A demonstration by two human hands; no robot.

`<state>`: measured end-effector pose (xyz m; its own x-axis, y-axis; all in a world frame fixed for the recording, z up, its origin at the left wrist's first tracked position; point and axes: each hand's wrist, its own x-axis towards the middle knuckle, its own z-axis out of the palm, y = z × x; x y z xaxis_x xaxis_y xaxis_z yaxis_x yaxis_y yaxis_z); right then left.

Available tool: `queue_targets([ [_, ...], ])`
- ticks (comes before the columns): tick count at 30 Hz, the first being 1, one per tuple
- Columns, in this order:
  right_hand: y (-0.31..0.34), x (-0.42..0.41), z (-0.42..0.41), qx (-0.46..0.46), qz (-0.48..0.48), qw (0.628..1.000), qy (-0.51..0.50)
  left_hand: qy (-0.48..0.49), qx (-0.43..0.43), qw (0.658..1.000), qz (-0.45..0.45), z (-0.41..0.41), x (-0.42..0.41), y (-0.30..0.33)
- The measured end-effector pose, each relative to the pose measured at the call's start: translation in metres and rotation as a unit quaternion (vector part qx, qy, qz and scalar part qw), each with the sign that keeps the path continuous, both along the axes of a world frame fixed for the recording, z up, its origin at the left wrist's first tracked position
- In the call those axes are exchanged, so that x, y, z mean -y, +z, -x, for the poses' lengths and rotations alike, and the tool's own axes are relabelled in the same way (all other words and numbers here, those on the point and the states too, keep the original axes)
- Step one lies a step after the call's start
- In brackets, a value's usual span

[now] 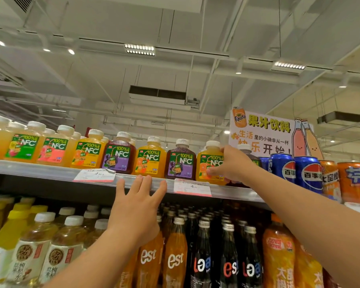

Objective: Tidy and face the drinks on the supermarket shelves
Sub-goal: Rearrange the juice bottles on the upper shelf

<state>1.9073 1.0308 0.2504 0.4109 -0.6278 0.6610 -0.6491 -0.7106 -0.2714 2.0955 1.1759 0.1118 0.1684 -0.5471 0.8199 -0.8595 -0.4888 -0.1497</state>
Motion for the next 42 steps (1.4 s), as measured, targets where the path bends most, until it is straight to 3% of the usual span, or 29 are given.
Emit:
queue_targets([
  [8, 0.0, 0.007, 0.0, 0.034, -0.073, 0.996, 0.046, -0.012, -0.005, 1.0, -0.005, -0.001, -0.001, 0.001],
  [15, 0.002, -0.005, -0.006, 0.009, -0.056, 0.998, -0.012, -0.025, -0.006, 1.0, -0.008, -0.002, -0.003, 0.002],
  [17, 0.005, -0.016, -0.011, 0.013, -0.022, 0.999, -0.034, -0.027, -0.004, 1.0, -0.005, -0.003, -0.001, 0.002],
  [21, 0.01, -0.036, -0.039, 0.036, 0.149, 0.988, 0.002, -0.034, 0.001, 0.999, 0.005, -0.006, 0.001, 0.0],
  [26, 0.001, -0.043, -0.077, -0.009, 0.039, 0.998, 0.051, -0.045, 0.001, 0.999, 0.007, -0.007, 0.0, -0.001],
  [31, -0.007, -0.026, -0.083, -0.002, 0.075, 0.997, 0.022, -0.051, 0.008, 0.998, 0.021, -0.008, 0.003, -0.003],
  [35, -0.004, -0.029, -0.083, 0.009, 0.037, 0.999, 0.035, -0.054, 0.012, 0.998, 0.023, -0.009, 0.004, -0.003],
  [38, 0.002, -0.028, -0.073, 0.01, 0.075, 0.996, 0.042, -0.057, 0.015, 0.998, 0.027, -0.013, 0.005, -0.004],
  [42, 0.014, -0.014, -0.029, 0.119, 0.181, 0.976, 0.037, -0.047, 0.021, 0.998, 0.033, -0.014, 0.006, -0.006],
])
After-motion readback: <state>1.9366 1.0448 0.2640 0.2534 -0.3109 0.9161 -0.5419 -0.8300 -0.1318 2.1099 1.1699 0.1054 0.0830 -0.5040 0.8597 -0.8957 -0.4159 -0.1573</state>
